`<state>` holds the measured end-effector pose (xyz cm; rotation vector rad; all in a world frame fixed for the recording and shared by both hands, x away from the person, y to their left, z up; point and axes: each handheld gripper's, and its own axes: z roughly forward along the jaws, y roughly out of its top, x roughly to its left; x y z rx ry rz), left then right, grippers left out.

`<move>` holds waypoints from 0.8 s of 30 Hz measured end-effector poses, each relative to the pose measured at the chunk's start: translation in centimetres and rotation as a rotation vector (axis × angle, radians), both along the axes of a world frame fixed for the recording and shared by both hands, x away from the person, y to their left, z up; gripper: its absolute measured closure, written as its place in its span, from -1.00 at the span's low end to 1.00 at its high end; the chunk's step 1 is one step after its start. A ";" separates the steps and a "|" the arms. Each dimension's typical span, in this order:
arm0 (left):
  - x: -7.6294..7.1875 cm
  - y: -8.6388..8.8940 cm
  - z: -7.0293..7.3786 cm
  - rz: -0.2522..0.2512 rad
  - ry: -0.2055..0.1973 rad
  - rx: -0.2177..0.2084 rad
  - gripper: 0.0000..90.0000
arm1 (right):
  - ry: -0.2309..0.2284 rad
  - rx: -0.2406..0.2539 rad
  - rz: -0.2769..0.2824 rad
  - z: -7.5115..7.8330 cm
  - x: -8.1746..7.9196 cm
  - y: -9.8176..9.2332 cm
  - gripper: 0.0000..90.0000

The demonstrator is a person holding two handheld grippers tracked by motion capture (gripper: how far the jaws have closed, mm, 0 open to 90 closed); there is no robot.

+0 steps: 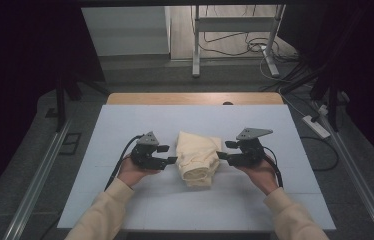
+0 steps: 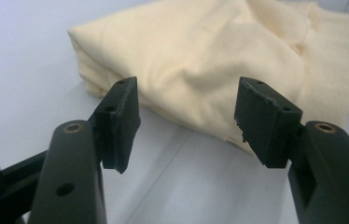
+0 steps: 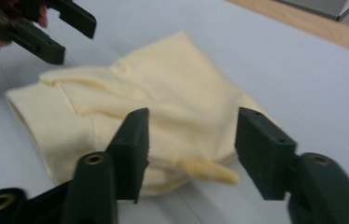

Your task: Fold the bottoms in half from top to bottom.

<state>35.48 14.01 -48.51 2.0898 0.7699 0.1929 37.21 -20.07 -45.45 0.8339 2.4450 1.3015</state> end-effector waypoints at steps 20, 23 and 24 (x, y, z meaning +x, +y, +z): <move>3.8 -3.8 -2.8 0.042 0.073 0.053 0.91 | 0.114 -0.102 0.192 -3.1 -1.6 4.3 0.98; 3.7 -4.1 -3.3 0.040 0.076 0.058 0.91 | 0.125 -0.095 0.179 -3.8 -1.7 3.7 0.98; 3.7 -4.1 -3.4 0.040 0.077 0.056 0.91 | 0.126 -0.092 0.174 -3.9 -1.7 3.6 0.98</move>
